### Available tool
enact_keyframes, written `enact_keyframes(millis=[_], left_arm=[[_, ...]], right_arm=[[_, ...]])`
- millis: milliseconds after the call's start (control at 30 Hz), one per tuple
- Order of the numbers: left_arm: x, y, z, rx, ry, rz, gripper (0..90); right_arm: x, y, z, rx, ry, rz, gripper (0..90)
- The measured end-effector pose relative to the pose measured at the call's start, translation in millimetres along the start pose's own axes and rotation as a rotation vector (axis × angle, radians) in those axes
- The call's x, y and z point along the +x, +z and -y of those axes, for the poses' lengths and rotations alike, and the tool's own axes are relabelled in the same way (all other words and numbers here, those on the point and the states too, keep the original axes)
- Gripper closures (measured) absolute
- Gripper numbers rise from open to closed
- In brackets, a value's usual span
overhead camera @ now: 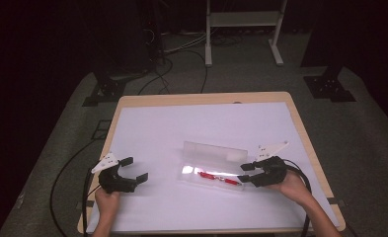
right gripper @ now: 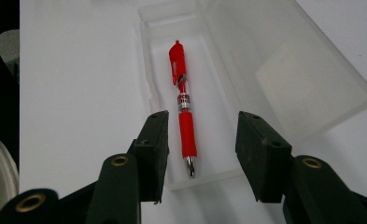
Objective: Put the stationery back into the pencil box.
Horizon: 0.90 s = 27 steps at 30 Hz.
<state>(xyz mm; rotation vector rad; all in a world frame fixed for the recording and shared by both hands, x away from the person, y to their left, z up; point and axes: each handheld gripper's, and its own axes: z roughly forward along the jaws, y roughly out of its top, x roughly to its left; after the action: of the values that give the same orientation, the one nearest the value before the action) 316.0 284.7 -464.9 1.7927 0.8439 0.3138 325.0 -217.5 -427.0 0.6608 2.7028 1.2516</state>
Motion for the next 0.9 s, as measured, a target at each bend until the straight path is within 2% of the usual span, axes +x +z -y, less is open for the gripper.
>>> enact_keyframes(millis=[900], left_arm=[[0.0,0.2,0.0,0.003,0.001,-0.003,0.0]], right_arm=[[-5.3,-32.1,42.6,-0.009,0.072,0.069,50.7]])
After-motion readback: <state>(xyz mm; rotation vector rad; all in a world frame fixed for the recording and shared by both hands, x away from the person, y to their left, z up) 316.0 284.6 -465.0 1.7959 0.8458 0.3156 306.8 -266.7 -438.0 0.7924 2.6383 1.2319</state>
